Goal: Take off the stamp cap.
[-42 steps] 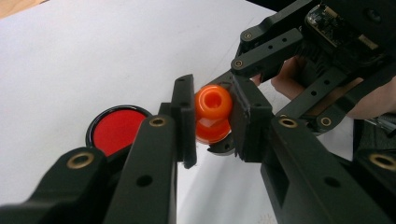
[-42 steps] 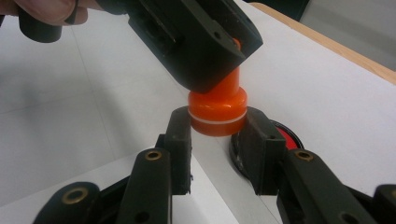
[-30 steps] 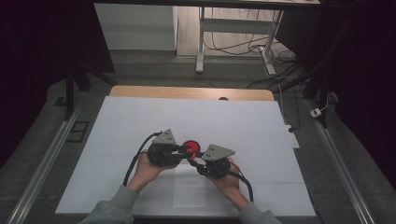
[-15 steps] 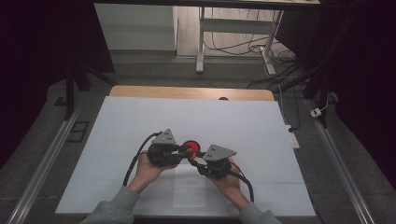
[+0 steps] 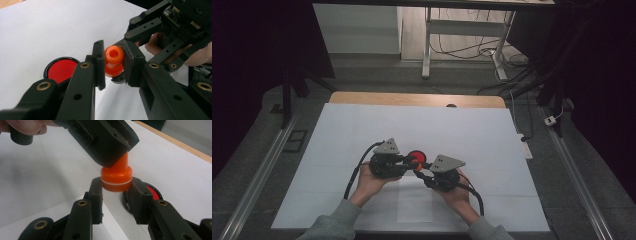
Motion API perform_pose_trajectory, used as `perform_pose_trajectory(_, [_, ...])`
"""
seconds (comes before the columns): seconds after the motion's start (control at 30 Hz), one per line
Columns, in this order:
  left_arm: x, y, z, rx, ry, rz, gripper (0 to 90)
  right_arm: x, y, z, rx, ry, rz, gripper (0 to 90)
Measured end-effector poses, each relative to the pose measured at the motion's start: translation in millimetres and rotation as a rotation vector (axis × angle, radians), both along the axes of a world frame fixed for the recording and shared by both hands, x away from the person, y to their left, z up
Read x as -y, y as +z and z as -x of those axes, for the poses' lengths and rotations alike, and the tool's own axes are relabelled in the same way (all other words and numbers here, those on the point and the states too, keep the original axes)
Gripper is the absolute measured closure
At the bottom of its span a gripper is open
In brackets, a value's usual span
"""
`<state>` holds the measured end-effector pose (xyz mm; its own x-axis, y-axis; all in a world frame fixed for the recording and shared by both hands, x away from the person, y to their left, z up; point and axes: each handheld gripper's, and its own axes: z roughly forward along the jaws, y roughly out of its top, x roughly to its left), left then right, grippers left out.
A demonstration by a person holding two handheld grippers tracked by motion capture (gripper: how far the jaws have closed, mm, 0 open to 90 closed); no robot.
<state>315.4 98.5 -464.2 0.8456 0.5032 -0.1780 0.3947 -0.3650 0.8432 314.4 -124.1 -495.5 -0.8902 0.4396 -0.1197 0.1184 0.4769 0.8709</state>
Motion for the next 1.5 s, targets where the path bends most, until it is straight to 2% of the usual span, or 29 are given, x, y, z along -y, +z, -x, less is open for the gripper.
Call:
perform_pose_trajectory(0.33, [0.9,-0.5,0.6,0.004,0.001,-0.004,73.3,0.2,-0.3,-0.2,-0.002,0.0,0.004,64.8])
perform_pose_trajectory(0.43, [-10.4,6.7,1.2,0.032,0.041,0.043,73.3,2.4,-5.3,-2.9,-0.009,-0.026,0.037,64.8])
perform_pose_trajectory(0.5, [-16.7,7.9,0.6,0.032,0.048,0.05,73.3,8.5,-9.4,-5.3,-0.034,-0.039,0.012,64.8])
perform_pose_trajectory(0.7, [-11.6,6.0,0.8,0.032,0.026,0.043,73.2,7.4,-5.9,-3.7,-0.021,-0.032,0.02,64.8])
perform_pose_trajectory(0.97, [-15.8,7.6,0.5,0.032,0.03,0.055,73.1,13.8,-3.1,-3.5,-0.02,-0.035,0.001,64.7])
perform_pose_trajectory(1.5, [-16.3,8.6,0.8,0.037,0.025,0.041,72.9,58.1,-0.9,5.2,-0.024,-0.104,-0.015,64.6])
